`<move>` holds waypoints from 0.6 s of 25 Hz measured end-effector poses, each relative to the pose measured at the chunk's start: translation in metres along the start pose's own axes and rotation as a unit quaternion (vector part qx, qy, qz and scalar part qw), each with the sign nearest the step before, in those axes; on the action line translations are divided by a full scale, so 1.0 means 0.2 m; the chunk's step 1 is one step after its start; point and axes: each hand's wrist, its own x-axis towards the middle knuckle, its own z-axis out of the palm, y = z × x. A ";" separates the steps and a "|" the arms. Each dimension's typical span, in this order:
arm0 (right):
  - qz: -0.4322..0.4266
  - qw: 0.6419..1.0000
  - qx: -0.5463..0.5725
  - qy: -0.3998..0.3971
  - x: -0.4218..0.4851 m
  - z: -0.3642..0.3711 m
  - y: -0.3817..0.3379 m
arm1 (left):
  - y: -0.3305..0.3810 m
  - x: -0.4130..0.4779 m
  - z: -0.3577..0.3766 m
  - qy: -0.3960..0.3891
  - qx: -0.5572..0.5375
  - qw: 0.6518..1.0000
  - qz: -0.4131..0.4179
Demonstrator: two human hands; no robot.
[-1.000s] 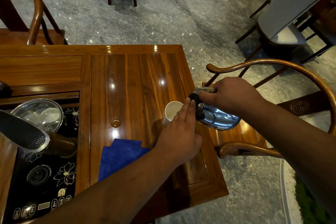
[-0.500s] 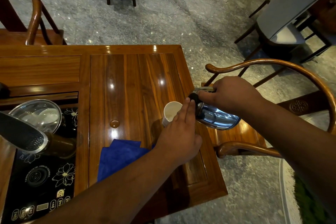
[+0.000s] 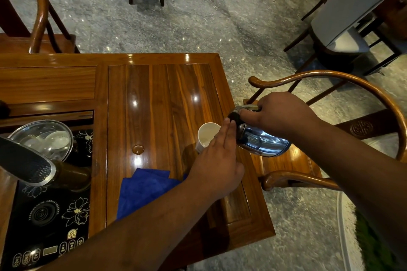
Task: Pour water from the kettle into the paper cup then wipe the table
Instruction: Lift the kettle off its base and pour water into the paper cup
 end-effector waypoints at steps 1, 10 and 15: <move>0.001 1.000 0.000 0.000 0.00 0.00 0.00 | 0.00 0.00 0.00 -0.001 0.001 1.000 0.000; 0.013 0.998 0.053 0.008 -0.06 0.05 0.05 | 0.00 0.01 -0.01 -0.007 0.012 1.000 0.014; 0.091 0.965 0.243 0.034 -0.26 0.18 0.16 | 0.04 0.00 -0.04 -0.009 0.039 0.998 0.053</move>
